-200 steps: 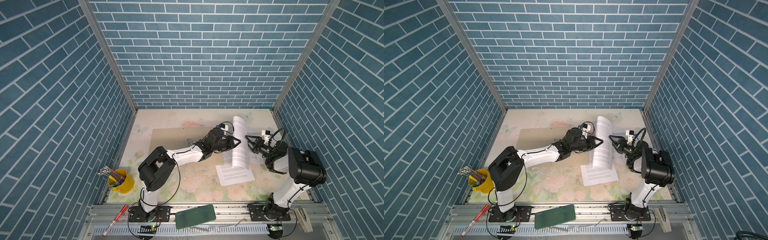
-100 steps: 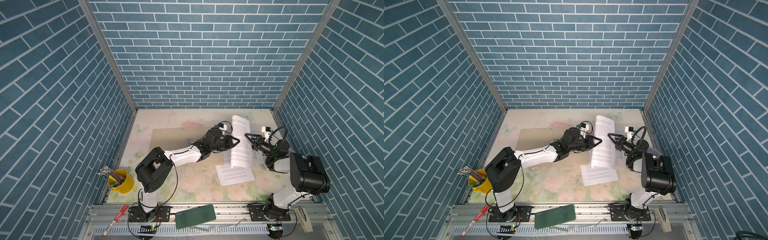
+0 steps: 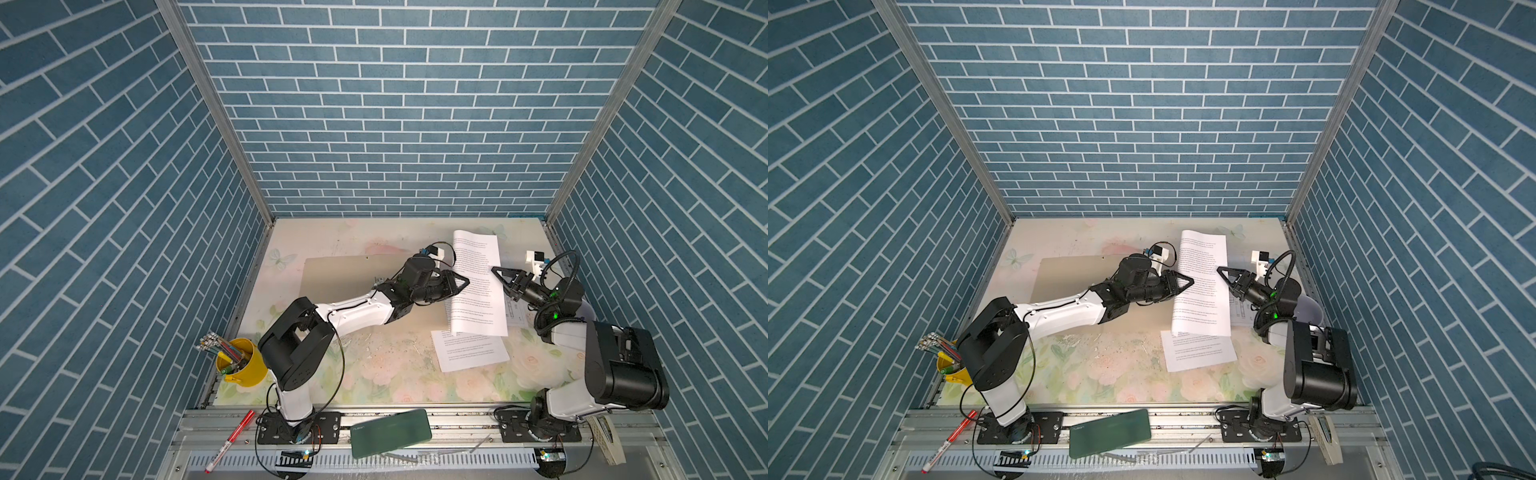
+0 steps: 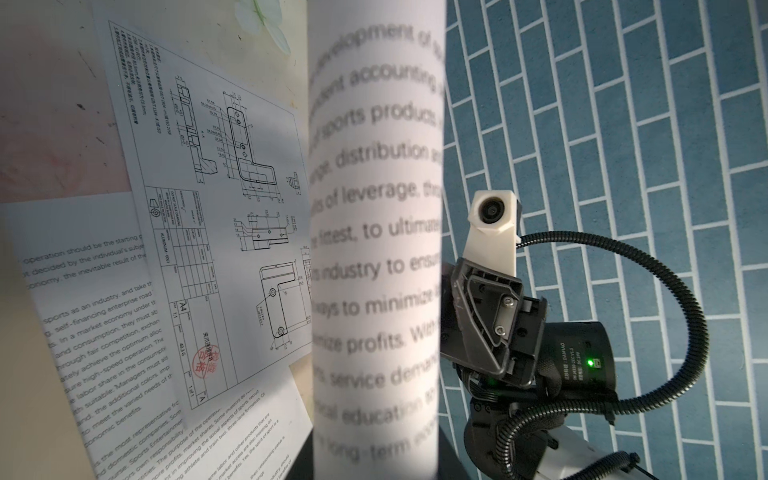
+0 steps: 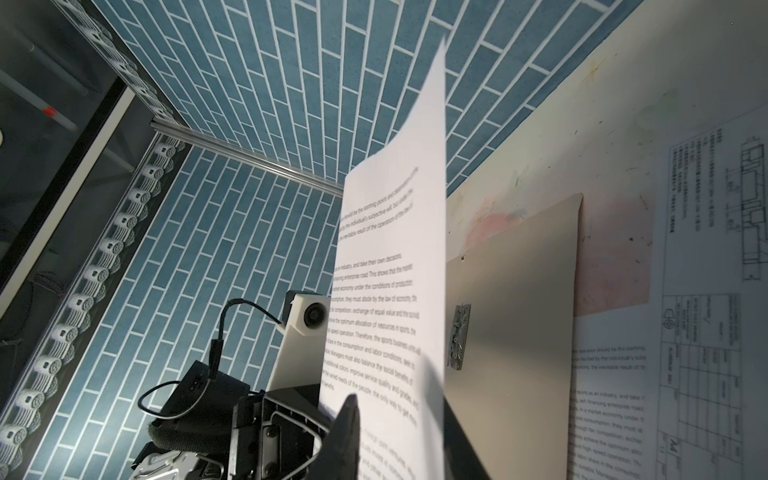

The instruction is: Put the files into the folder

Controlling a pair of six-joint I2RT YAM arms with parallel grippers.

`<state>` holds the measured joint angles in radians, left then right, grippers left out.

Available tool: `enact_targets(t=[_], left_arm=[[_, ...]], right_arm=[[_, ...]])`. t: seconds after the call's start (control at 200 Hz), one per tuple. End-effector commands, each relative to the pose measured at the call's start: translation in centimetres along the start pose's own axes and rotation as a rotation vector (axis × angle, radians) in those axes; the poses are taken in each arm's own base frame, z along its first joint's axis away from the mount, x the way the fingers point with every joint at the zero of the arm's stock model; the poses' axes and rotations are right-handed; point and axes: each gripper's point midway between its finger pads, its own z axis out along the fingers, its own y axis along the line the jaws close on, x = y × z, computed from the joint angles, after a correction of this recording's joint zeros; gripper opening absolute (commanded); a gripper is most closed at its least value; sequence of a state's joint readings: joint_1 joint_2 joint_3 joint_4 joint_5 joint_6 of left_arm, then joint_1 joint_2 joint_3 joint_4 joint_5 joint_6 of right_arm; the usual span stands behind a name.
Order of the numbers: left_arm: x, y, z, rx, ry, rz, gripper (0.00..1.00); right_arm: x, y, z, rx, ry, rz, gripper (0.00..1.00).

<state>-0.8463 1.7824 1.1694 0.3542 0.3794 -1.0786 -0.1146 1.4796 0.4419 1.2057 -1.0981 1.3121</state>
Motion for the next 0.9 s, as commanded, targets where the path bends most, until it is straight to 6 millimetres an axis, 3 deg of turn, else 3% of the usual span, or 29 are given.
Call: enact_targets(t=[0.0, 0.295, 0.36, 0.516, 0.616, 0.781, 0.896], left_arm=[[-0.1, 0.5, -0.4, -0.013, -0.003, 0.019, 0.34], [-0.1, 1.5, -0.8, -0.024, -0.004, 0.008, 0.34], [-0.1, 1.6, -0.9, -0.025, -0.003, 0.005, 0.34], [-0.2, 2.1, -1.3, -0.030, -0.009, 0.001, 0.34], [-0.4, 2.8, -1.8, -0.042, -0.015, -0.002, 0.34], [-0.8, 4.5, -2.7, -0.094, -0.017, -0.001, 0.41], [-1.3, 6.1, -3.8, -0.157, -0.018, 0.012, 0.57]], right_arm=[[0.2, 1.6, 0.3, -0.021, 0.039, -0.024, 0.24], [1.0, 2.1, 1.2, -0.025, 0.078, -0.013, 0.26], [1.3, 2.1, 1.7, -0.020, 0.100, -0.011, 0.22], [2.2, 1.8, 2.8, 0.018, 0.146, -0.012, 0.00], [2.6, 1.5, 3.0, 0.056, 0.159, -0.016, 0.00], [3.4, 0.8, 3.3, 0.165, 0.187, -0.042, 0.00], [3.5, 0.3, 3.5, 0.310, 0.214, -0.066, 0.00]])
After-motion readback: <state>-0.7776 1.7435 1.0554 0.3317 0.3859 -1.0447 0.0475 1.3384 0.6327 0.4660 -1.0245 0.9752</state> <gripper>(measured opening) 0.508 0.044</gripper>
